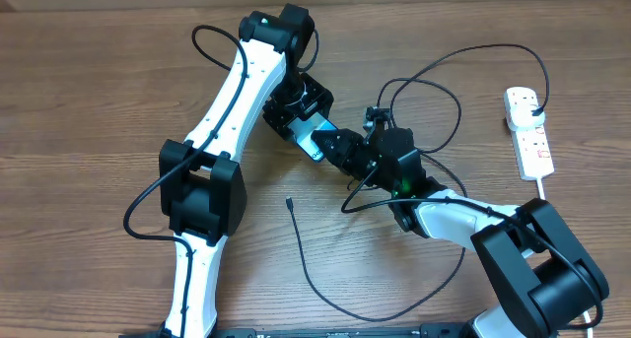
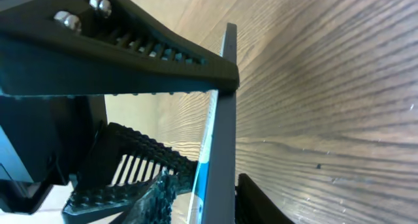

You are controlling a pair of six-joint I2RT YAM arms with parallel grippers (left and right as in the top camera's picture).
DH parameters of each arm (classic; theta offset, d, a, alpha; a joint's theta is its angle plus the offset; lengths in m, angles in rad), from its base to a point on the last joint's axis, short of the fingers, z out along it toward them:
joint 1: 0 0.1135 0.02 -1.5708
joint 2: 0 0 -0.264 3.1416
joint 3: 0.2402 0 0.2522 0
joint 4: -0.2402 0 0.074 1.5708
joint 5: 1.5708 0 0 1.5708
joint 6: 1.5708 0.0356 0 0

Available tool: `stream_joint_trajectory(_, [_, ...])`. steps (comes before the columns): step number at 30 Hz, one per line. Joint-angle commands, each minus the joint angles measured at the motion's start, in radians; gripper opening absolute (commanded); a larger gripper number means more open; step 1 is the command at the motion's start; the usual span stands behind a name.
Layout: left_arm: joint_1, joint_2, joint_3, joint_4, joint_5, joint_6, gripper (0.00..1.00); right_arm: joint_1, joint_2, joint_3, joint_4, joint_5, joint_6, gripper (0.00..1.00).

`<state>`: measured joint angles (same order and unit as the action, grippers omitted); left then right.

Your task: Plug charger to phone and switch on socket

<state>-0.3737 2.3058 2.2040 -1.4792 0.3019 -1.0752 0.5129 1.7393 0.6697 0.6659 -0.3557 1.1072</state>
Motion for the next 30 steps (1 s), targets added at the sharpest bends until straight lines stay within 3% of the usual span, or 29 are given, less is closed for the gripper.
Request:
stream_joint_trajectory(1, [-0.008, -0.045, 0.026, 0.000, -0.033, -0.022, 0.04, 0.005, 0.003, 0.020, 0.011, -0.029, 0.064, 0.28])
stream_joint_trajectory(9, [-0.008, -0.045, 0.026, 0.008, -0.051, -0.022, 0.04, 0.005, 0.003, 0.020, 0.011, -0.058, 0.154, 0.19])
stream_joint_trajectory(21, [-0.008, -0.045, 0.026, 0.014, -0.051, -0.033, 0.04, 0.005, 0.003, 0.020, 0.011, -0.065, 0.180, 0.10])
stream_joint_trajectory(24, [-0.008, -0.045, 0.026, 0.014, -0.050, -0.032, 0.05, 0.005, 0.003, 0.020, 0.011, -0.064, 0.180, 0.04])
stream_joint_trajectory(25, [-0.008, -0.045, 0.026, 0.013, -0.050, -0.032, 0.14, 0.005, 0.003, 0.020, 0.011, -0.063, 0.180, 0.04])
stream_joint_trajectory(27, [-0.008, -0.045, 0.026, 0.002, -0.048, -0.031, 0.47, 0.005, 0.003, 0.020, 0.011, -0.053, 0.179, 0.04])
stream_joint_trajectory(29, [-0.008, -0.045, 0.026, -0.013, -0.048, -0.019, 0.64, 0.002, 0.003, 0.020, 0.010, -0.033, 0.175, 0.04])
stream_joint_trajectory(30, [-0.006, -0.045, 0.026, -0.016, -0.047, -0.005, 0.67, 0.000, 0.003, 0.020, 0.010, -0.026, 0.172, 0.04])
